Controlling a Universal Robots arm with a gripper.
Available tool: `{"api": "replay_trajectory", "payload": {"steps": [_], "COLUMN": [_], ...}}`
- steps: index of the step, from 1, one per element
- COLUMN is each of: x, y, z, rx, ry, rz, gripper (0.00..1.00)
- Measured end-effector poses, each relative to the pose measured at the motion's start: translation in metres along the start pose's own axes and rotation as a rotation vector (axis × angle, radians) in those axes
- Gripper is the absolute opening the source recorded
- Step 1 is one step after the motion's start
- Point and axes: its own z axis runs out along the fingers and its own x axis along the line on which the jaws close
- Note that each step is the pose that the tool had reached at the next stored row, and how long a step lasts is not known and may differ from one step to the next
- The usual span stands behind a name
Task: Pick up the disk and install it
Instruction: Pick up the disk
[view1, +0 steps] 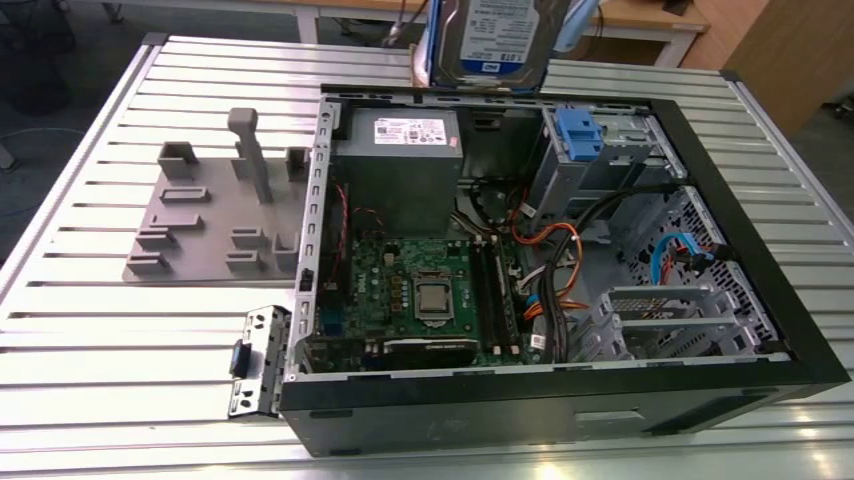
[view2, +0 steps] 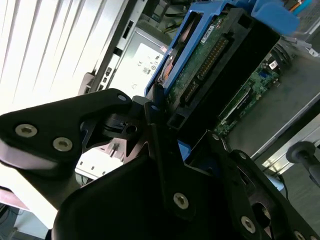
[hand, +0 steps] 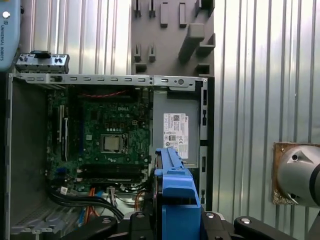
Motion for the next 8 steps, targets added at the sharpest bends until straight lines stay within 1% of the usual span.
{"api": "replay_trajectory", "payload": {"steps": [3, 8], "x": [0.0099, 0.0236], "y": [0.0001, 0.0004], "z": [-0.0005, -0.0009], "rx": [-0.0001, 0.0000], "ry": [0.0001, -0.0001], "rz": [0.000, 0.000], "gripper": [0.36, 0.36]}}
